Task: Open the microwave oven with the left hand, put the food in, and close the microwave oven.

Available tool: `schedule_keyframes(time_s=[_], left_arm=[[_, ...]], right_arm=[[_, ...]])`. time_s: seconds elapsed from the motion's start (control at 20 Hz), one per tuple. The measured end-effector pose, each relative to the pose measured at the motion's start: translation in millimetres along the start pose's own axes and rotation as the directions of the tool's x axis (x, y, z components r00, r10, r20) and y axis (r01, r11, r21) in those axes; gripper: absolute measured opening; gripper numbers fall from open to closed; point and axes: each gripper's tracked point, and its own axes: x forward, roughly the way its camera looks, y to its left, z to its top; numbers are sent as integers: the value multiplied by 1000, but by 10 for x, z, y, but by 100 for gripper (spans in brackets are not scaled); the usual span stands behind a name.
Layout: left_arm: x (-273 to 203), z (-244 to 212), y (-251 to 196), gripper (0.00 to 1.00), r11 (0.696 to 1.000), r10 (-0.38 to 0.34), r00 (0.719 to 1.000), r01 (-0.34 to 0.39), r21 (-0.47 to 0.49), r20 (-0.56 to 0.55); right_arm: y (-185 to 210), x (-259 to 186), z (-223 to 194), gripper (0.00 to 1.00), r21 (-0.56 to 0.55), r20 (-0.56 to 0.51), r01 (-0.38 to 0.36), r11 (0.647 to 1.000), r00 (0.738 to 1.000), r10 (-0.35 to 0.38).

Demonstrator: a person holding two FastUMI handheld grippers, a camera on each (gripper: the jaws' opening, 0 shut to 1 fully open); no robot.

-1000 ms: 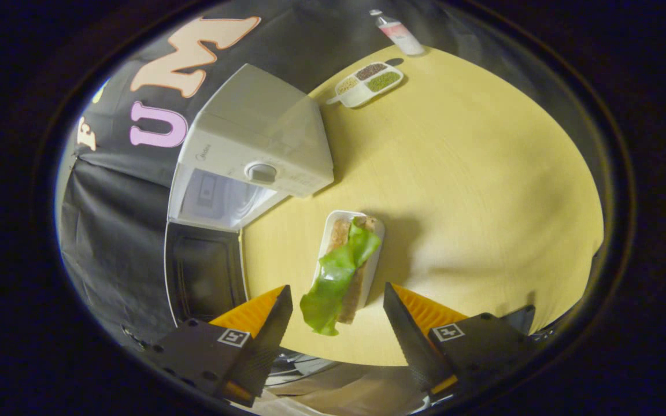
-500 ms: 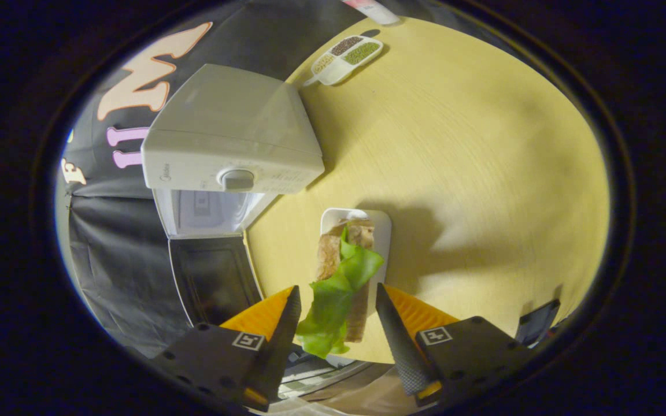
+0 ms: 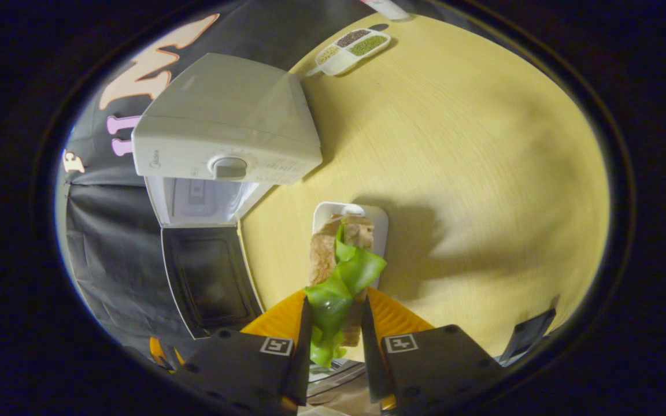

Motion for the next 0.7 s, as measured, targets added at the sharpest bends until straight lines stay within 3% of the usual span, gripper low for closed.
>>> schedule_keyframes(time_s=[0.05, 0.1, 0.35, 0.45, 0.5, 0.7], left_arm=[[0, 31, -36, 90, 1000, -4, 1000, 4, 6, 9], [14, 33, -78, 89, 1000, -6, 1000, 6, 10, 9], [169, 24, -185, 90, 1000, -20, 1000, 20, -8, -5], [244, 8, -245, 90, 999, -45, 999, 45, 3, -13], [301, -3, -278, 85, 998, -60, 998, 60, 12, -15], [544, 28, -316, 89, 991, -129, 992, 129, 34, -13]], right_arm=[[7, -4, -4, 35, -5, 5, -3, 1000, 1000, 3], [6, -9, -20, 43, -12, 12, -11, 1000, 1000, 11], [238, -262, -70, 42, -60, 65, -92, 994, 993, 96], [353, -372, -119, 42, -67, 84, -112, 991, 989, 118], [419, -430, -160, 42, -68, 92, -123, 990, 987, 129], [756, -601, -323, 42, -58, 145, -169, 984, 974, 176]])
